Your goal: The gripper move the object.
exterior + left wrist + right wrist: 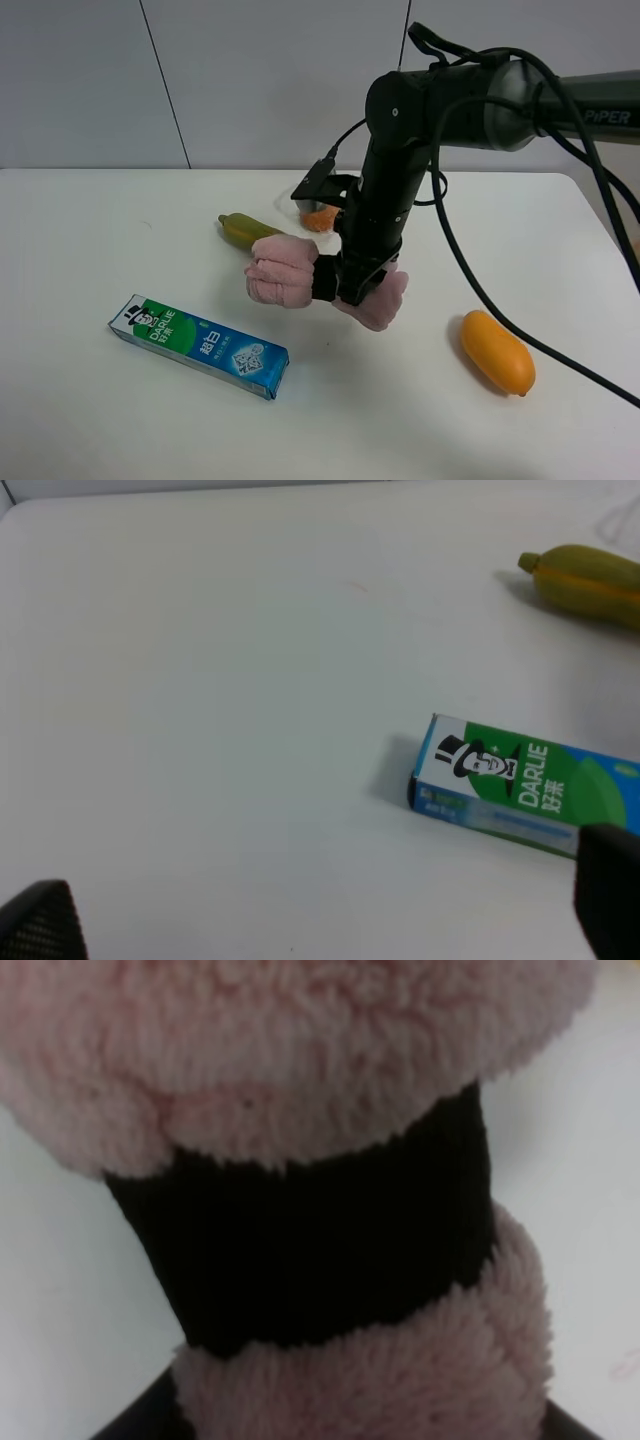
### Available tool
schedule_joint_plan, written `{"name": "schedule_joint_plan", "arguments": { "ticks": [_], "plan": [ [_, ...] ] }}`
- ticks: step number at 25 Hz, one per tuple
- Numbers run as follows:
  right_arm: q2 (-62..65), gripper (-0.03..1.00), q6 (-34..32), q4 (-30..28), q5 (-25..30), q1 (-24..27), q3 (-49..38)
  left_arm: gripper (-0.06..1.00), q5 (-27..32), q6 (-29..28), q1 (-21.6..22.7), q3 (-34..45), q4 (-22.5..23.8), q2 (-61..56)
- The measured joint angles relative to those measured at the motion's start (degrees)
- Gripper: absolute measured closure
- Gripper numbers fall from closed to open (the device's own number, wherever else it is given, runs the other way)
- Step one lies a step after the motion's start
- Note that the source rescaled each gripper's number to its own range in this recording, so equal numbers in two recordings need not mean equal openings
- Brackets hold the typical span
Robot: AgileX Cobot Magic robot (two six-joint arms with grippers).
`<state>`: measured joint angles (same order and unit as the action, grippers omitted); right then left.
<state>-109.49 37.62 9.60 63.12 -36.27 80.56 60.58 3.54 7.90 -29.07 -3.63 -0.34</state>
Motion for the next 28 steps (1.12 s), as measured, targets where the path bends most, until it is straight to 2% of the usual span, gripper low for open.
{"name": "schedule_joint_plan", "arguments": {
  "ticks": [7, 12, 13, 16, 18, 21, 28],
  "plan": [
    [-0.22, 0.97, -0.12, -0.44, 0.82, -0.18, 0.00, -0.06, 0.00, 0.00, 0.00, 0.00, 0.00, 0.00],
    [-1.31, 0.96, 0.24, -0.63, -1.80, -0.23, 0.00, -0.06, 0.00, 0.00, 0.00, 0.00, 0.00, 0.00],
    [-1.31, 0.90, 0.24, -0.63, -2.79, -0.23, 0.00, -0.06, 0.00, 0.00, 0.00, 0.00, 0.00, 0.00],
    [-1.31, 0.55, -0.30, -0.58, -5.53, -0.23, 0.00, -0.06, 0.00, 0.00, 0.00, 0.00, 0.00, 0.00],
    [-1.31, 0.41, -1.07, -0.58, -7.53, -0.36, 0.00, -0.06, 0.00, 0.00, 0.00, 0.00, 0.00, 0.00],
    [-1.31, 0.35, -1.23, -0.40, -8.11, -0.77, 0.00, -0.06, 0.00, 0.00, 0.00, 0.00, 0.00, 0.00],
    [-1.10, 0.32, -1.70, -0.53, -8.56, -2.51, 0.00, -0.06, 0.00, 0.00, 0.00, 0.00, 0.00, 0.00]
  ]
}}
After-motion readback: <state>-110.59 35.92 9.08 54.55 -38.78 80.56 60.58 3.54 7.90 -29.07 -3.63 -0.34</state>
